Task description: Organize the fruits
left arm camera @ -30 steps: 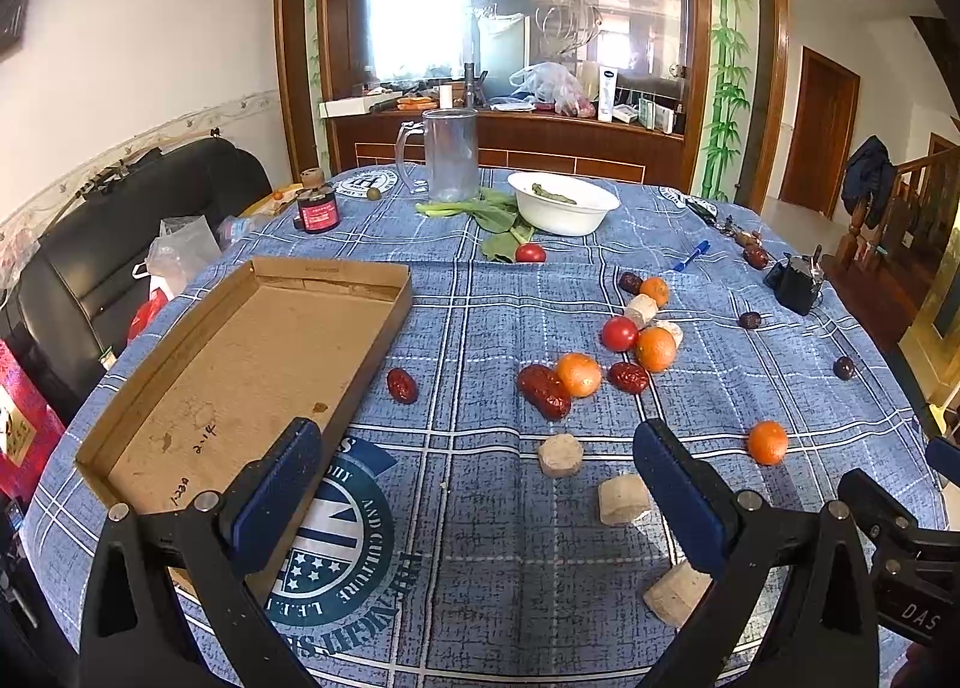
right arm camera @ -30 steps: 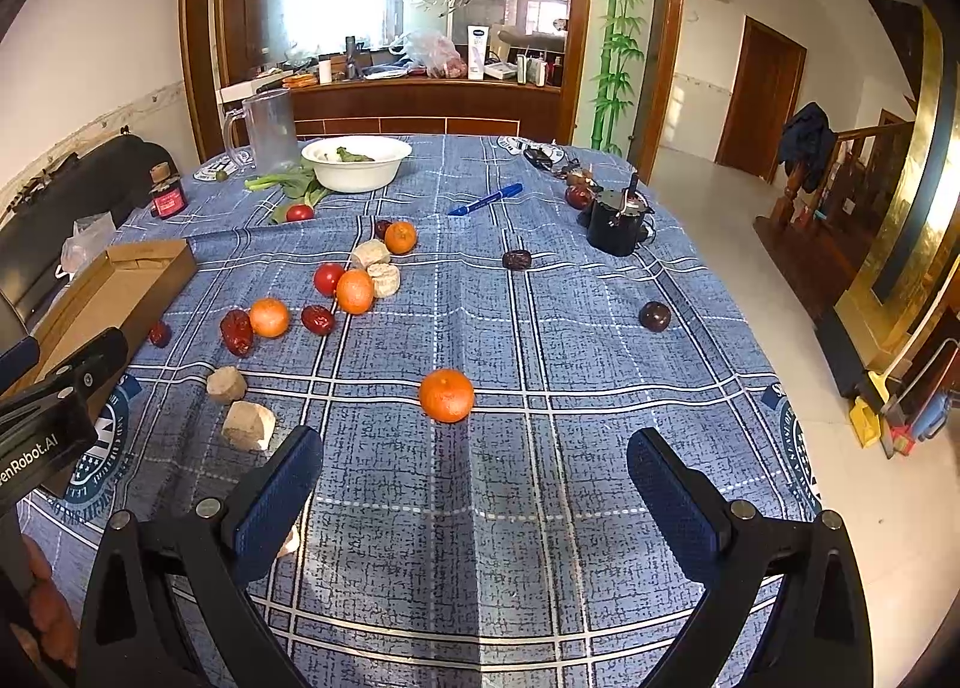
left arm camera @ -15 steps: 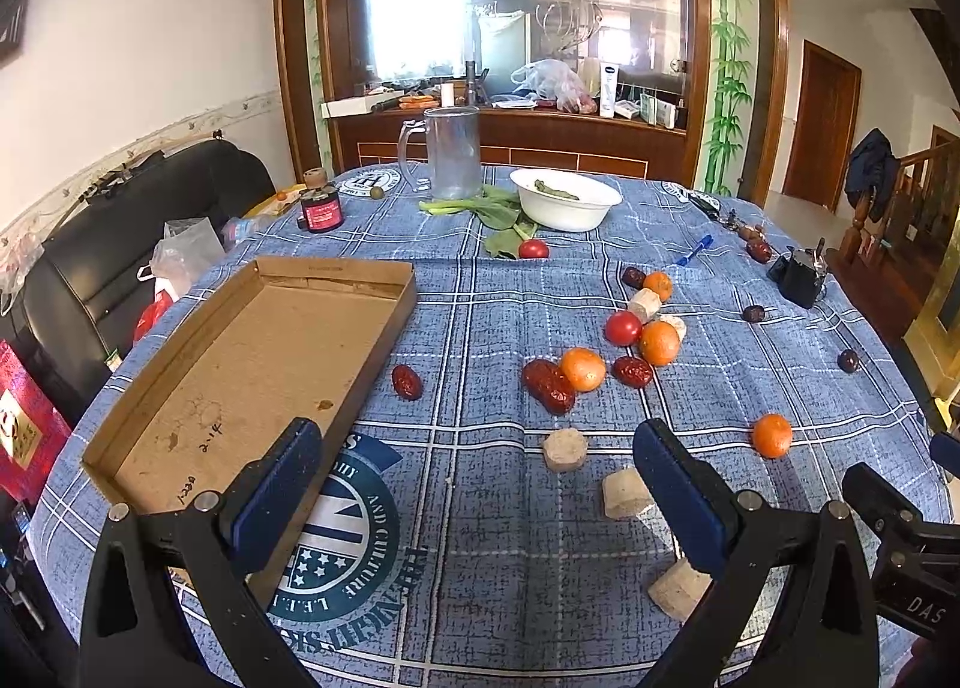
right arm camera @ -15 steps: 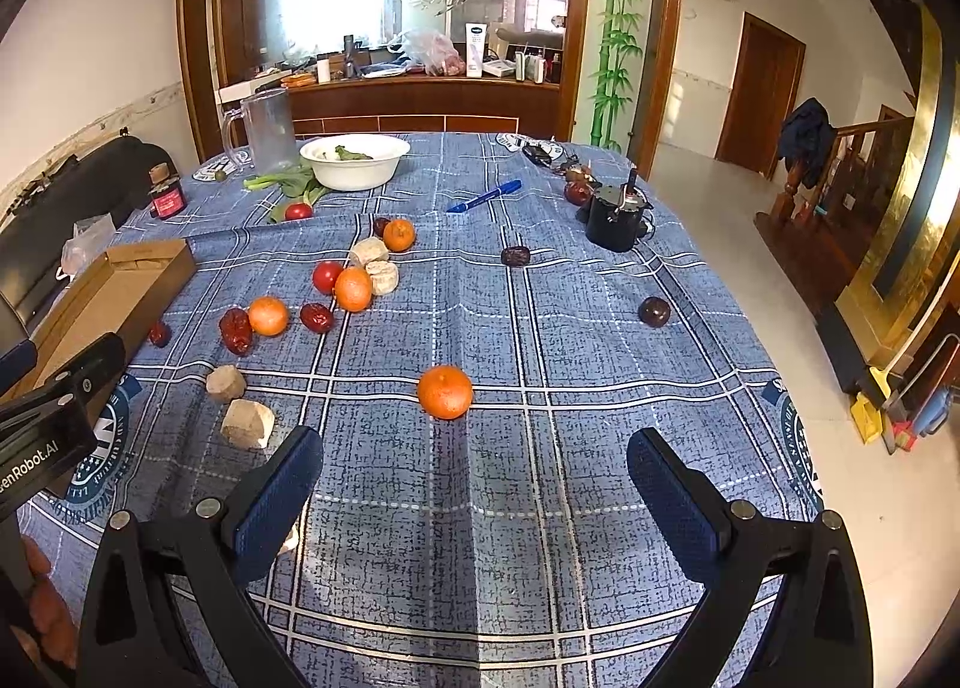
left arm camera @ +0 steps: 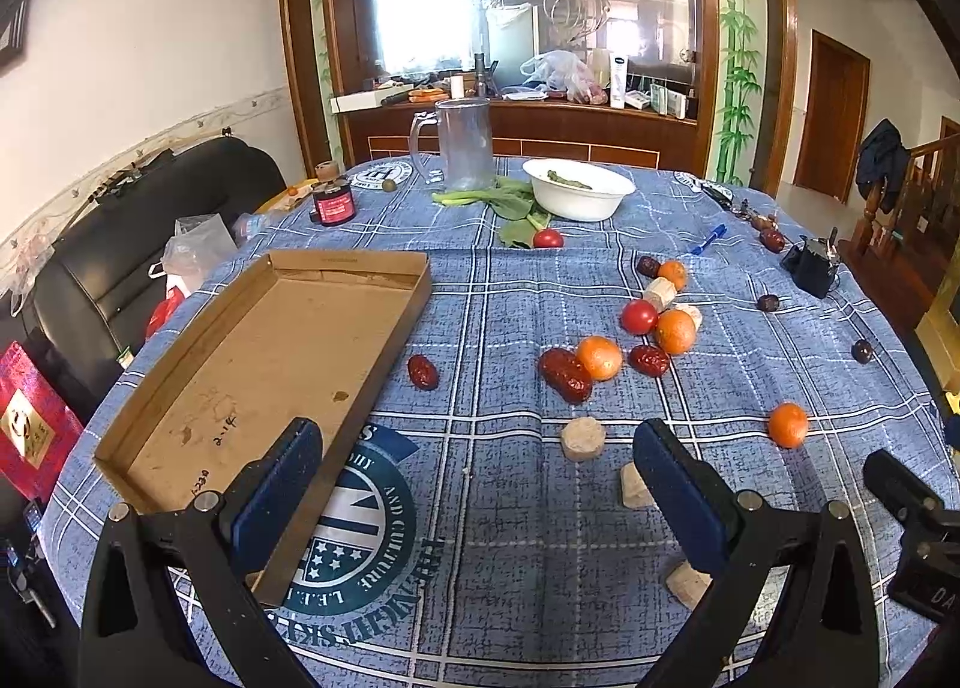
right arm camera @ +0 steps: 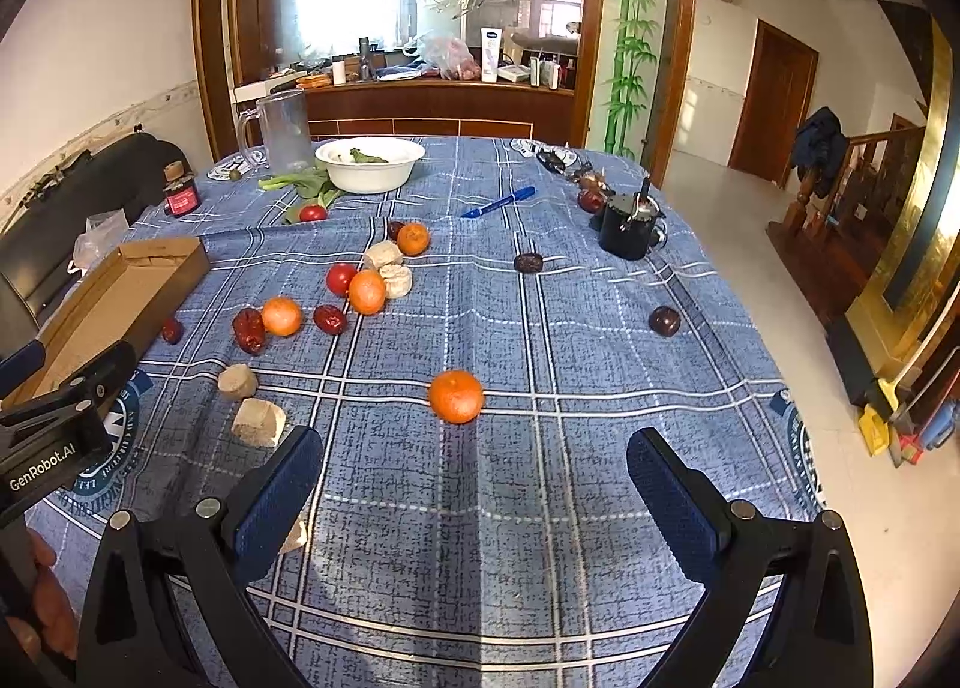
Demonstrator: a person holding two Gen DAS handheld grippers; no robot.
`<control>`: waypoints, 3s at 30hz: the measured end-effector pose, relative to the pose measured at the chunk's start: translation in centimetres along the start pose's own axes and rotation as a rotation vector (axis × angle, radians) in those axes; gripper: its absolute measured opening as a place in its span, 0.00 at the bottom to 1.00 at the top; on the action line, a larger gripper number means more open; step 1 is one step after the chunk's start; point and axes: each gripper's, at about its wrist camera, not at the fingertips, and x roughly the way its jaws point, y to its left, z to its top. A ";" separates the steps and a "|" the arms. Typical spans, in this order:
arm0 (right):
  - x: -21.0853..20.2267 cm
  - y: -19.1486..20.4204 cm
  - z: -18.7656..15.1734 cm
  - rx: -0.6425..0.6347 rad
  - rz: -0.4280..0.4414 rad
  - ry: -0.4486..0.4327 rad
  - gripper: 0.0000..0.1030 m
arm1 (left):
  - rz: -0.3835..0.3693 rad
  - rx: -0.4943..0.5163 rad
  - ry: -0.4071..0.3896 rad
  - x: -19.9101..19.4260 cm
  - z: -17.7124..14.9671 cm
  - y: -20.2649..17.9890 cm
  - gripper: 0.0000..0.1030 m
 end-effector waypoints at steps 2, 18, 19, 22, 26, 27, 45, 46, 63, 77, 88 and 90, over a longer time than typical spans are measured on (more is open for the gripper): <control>0.2 -0.6 0.3 0.004 0.001 0.003 0.99 | 0.013 0.011 0.007 0.1 0.0 0.0 1.00; 6.9 -0.8 1.7 -0.128 0.093 0.113 0.94 | 0.119 0.013 0.099 1.5 -1.1 2.5 1.00; 7.5 -0.6 1.9 -0.140 0.110 0.125 0.90 | 0.123 0.013 0.109 1.5 -1.2 2.7 1.00; 9.4 -0.2 2.1 -0.150 0.146 0.170 0.75 | 0.122 0.026 0.161 2.2 -1.5 2.7 1.00; 11.3 0.4 2.1 -0.162 0.174 0.228 0.57 | 0.084 0.039 0.206 2.3 -2.0 2.4 1.00; 11.7 0.6 2.0 -0.170 0.174 0.239 0.48 | 0.065 0.051 0.217 2.3 -2.1 2.1 1.00; 8.8 -2.2 1.0 -0.176 0.181 0.192 0.35 | -0.306 0.263 0.399 2.4 -4.2 -8.9 1.00; 8.8 -2.5 0.9 -0.172 0.184 0.195 0.35 | -0.314 0.253 0.412 2.7 -4.3 -9.1 1.00; 7.9 -3.7 -0.8 -0.170 0.228 0.193 0.35 | -0.298 0.143 0.453 4.7 -4.9 -9.2 0.39; 6.3 -3.3 -1.2 -0.156 0.258 0.151 0.35 | -0.289 0.051 0.399 2.7 -3.6 -5.8 0.39; 5.5 2.9 0.2 -0.176 0.254 0.146 0.35 | -0.258 0.041 0.293 1.7 -1.0 0.5 0.39; 5.3 4.7 0.8 -0.186 0.261 0.142 0.35 | -0.244 0.035 0.276 1.7 -0.5 2.1 0.39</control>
